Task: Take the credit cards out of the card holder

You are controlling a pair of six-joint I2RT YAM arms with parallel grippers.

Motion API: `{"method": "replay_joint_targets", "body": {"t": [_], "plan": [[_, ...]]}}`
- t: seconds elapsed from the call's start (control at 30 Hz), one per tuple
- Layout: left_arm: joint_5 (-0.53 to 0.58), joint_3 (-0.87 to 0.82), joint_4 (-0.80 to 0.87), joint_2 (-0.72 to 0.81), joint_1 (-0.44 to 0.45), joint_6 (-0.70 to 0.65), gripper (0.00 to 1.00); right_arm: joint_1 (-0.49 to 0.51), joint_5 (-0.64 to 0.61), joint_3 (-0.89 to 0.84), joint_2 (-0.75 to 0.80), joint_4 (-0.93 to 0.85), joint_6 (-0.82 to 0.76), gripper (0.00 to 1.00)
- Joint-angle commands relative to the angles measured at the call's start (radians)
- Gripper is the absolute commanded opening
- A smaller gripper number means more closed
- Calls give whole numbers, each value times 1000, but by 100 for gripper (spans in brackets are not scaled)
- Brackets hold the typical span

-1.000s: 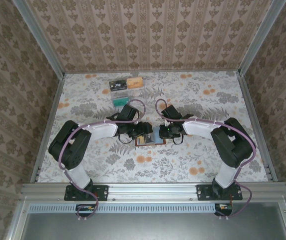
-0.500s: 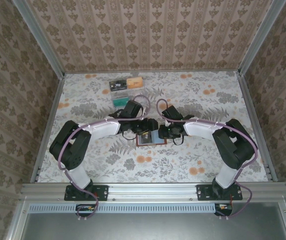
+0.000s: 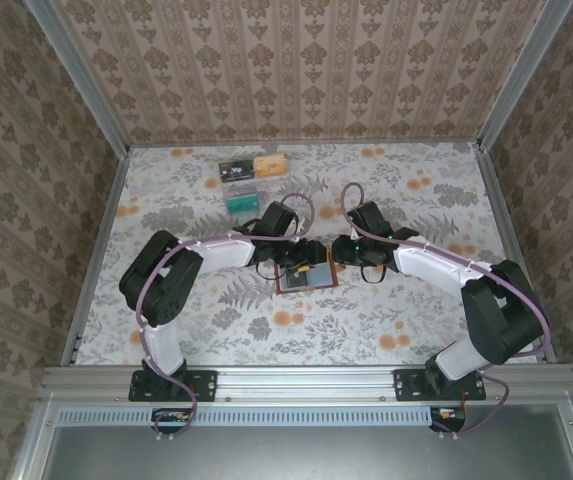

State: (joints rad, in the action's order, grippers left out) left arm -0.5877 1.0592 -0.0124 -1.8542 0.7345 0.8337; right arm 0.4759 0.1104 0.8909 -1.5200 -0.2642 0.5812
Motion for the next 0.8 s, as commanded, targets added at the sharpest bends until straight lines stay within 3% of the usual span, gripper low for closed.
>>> {"method": "replay_joint_targets", "body": {"t": [0.0,0.17,0.3,0.5,0.77], "plan": [[-13,-8,-29,26,-6,14,52,0,30,-14,15,16,24,33],[26,-42,26,113,-36,-18,51,0,94,-4,1,44,26,33],[89,-85,107,185,-68,-65,41,14,189,11,-25,92,33,30],[162,-152,191,227,-105,-100,0,38,291,42,-99,147,57,24],[178,-197,187,201,-113,-102,0,55,367,66,-188,190,86,20]]}}
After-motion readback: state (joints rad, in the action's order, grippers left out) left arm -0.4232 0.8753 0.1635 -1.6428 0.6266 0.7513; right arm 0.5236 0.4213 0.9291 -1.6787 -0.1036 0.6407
